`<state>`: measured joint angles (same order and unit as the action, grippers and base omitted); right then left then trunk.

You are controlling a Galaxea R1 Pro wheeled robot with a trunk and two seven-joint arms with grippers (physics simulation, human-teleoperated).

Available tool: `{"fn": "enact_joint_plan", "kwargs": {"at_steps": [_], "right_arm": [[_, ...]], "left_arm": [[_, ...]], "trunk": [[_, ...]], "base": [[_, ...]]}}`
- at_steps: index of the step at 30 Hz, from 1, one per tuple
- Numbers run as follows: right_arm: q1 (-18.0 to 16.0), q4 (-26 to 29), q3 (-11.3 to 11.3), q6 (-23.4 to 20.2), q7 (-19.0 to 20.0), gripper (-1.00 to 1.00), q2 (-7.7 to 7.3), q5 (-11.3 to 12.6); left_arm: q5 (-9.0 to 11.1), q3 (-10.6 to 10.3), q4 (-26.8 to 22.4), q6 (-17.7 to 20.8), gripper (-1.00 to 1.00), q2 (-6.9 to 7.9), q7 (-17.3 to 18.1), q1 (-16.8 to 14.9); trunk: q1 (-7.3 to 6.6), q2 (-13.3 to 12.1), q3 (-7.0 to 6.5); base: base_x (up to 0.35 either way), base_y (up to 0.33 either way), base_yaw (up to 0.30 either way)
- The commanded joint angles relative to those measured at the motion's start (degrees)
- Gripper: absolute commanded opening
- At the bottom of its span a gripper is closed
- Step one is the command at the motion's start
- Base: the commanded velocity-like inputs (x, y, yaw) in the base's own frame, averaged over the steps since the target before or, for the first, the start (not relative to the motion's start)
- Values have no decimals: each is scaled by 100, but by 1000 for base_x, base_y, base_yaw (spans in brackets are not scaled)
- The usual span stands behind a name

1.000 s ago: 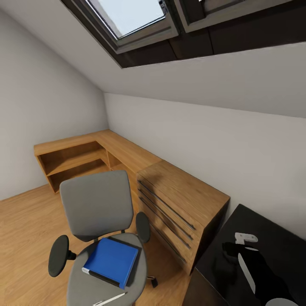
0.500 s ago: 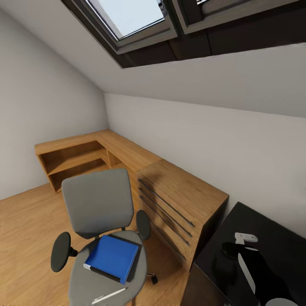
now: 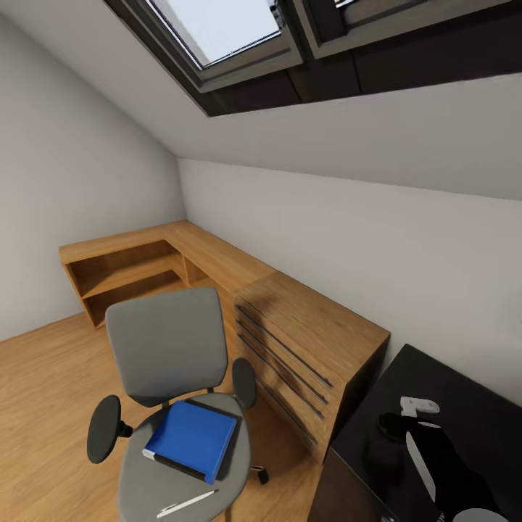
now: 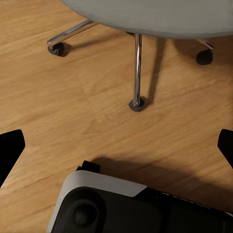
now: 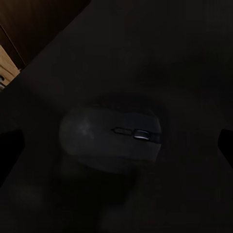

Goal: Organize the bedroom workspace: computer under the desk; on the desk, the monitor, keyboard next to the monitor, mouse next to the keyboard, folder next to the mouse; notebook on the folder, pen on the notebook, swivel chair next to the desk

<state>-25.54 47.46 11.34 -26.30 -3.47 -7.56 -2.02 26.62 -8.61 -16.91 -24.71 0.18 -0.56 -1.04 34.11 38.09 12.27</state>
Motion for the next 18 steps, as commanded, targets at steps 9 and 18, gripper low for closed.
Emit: {"fn": "enact_joint_plan", "kwargs": {"at_steps": [9,18], "right_arm": [[-3,8,-4,-25,4,100,1,-22],[-3,8,-6,-24,4,100,1,-21]], "left_arm": [[54,-42,4,-25,100,8,-6,-4],[49,-39,4,-25,100,9,-6,-6]], "trunk": [[1,7,9],[1,7,9]], "base": [[14,0,0],[144,0,0]]}}
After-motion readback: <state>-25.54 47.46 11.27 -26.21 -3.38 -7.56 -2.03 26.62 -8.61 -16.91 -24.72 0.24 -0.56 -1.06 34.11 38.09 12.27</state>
